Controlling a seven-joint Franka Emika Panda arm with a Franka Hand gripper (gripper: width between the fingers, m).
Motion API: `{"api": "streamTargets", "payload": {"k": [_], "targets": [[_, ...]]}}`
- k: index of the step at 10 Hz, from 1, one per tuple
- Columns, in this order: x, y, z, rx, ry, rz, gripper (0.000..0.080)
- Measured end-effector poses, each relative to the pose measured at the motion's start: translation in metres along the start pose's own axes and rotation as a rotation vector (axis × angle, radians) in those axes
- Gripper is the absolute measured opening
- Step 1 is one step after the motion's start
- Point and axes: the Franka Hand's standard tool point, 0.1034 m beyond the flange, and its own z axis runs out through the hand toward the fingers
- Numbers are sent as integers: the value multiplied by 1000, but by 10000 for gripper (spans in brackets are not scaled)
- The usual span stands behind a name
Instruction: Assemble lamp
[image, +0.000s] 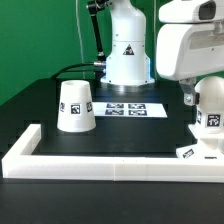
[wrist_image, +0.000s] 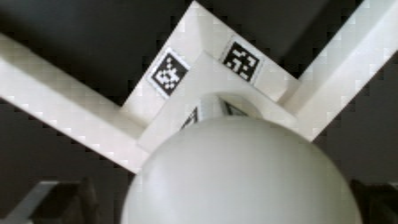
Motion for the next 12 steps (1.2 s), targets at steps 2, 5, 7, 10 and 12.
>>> {"api": "streamTargets", "payload": {"k": [2, 5, 7, 10, 12], "targets": [[4, -1, 0, -14, -13, -99, 699], [4, -1, 0, -14, -13, -97, 573], [4, -1, 0, -14, -12, -57, 577], [5, -1, -1, -14, -7, 172, 577], [4, 2, -4, -18, -3, 348, 579]]}}
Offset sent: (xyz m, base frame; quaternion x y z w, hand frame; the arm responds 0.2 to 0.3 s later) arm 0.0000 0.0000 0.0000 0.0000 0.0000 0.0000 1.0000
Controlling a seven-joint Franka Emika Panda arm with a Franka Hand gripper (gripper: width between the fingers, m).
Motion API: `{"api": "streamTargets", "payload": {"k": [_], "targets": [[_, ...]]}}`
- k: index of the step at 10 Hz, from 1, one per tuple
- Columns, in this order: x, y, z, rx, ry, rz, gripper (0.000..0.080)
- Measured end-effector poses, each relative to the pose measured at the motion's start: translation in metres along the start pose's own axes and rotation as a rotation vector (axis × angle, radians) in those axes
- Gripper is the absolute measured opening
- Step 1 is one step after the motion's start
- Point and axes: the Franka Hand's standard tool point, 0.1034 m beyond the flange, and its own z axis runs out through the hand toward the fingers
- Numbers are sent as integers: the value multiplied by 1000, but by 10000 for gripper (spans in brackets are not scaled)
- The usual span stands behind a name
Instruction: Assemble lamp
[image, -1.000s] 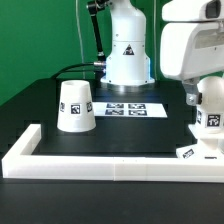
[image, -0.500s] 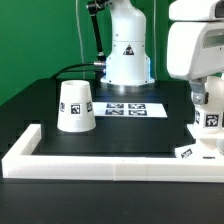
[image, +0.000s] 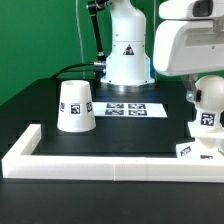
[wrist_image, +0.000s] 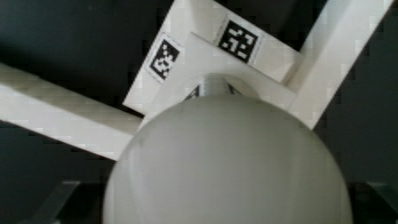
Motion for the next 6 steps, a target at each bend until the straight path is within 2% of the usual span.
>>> {"api": "streamTargets", "payload": {"k": [3, 5, 6], "targets": [[0, 6, -3, -6, 8, 212, 579], [-1, 5, -3, -10, 14, 248, 579], [-7, -1, 0, -8, 8, 245, 668]]}}
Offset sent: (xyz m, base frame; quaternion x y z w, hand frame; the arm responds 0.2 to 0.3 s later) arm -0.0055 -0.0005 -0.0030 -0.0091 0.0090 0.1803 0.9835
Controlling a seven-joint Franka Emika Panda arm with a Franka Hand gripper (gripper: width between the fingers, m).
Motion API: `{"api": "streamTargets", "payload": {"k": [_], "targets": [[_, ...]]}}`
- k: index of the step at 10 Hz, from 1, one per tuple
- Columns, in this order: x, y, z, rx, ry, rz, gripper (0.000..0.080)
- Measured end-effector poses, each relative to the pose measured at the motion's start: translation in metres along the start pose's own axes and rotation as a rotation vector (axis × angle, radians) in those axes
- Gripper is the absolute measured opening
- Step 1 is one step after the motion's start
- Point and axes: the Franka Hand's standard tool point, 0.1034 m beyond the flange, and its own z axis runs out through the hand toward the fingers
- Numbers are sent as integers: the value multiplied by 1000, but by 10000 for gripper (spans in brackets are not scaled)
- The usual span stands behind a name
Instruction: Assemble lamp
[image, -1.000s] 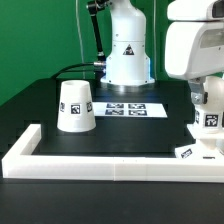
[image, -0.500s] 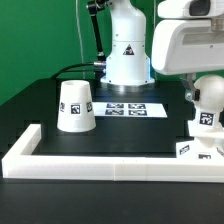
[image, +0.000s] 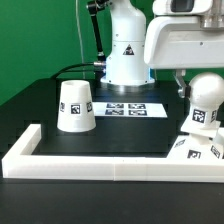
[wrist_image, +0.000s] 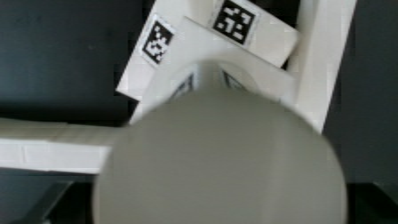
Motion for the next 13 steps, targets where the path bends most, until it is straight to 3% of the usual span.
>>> {"api": "streamTargets", "payload": {"k": [4, 8, 9, 11, 13], "targets": [[-15, 3, -16, 4, -4, 28, 697], [-48, 29, -67, 21, 22, 53, 699], [-60, 38, -71, 24, 25, 62, 699], [-78, 63, -59, 14, 52, 59, 699], [-79, 62, -58, 14, 49, 60, 699]]}}
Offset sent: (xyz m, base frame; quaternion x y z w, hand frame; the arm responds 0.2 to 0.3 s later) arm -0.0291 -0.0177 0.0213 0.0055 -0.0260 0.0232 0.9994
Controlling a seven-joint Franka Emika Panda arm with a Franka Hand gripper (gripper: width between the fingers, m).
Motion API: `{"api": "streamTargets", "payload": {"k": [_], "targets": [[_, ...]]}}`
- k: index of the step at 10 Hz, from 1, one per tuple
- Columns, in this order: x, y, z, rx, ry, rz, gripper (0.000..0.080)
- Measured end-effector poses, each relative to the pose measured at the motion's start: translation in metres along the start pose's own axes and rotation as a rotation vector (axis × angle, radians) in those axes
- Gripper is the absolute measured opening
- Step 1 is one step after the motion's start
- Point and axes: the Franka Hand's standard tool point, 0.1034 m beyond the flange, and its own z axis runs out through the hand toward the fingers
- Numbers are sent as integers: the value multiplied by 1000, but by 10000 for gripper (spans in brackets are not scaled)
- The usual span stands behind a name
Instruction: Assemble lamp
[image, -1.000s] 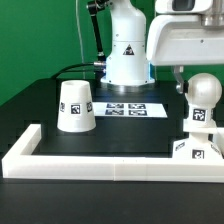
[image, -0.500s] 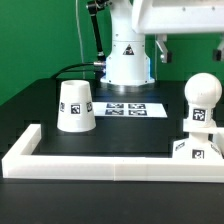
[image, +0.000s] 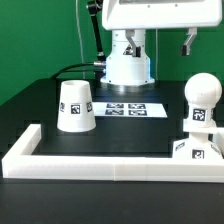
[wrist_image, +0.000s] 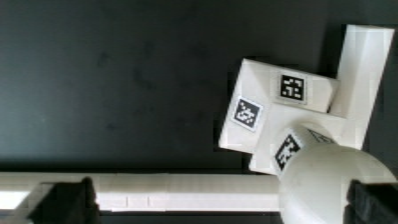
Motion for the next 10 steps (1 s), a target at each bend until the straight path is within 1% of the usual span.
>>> {"api": "streamTargets", "payload": {"k": [3, 4, 5, 6, 7, 8, 9, 10], "targets": [[-1, 0, 2, -1, -4, 1, 699], [-2, 1, 8, -3, -13, 37, 699], [-13, 10, 12, -4, -30, 38, 699], [-34, 26, 16, -5, -53, 26, 699], [-49, 41, 19, -9, -70, 35, 699], [-58, 56, 20, -10, -79, 50, 699], [-66, 76, 16, -2, -77, 30, 699], [-76, 93, 14, -1, -77, 40, 699]]}}
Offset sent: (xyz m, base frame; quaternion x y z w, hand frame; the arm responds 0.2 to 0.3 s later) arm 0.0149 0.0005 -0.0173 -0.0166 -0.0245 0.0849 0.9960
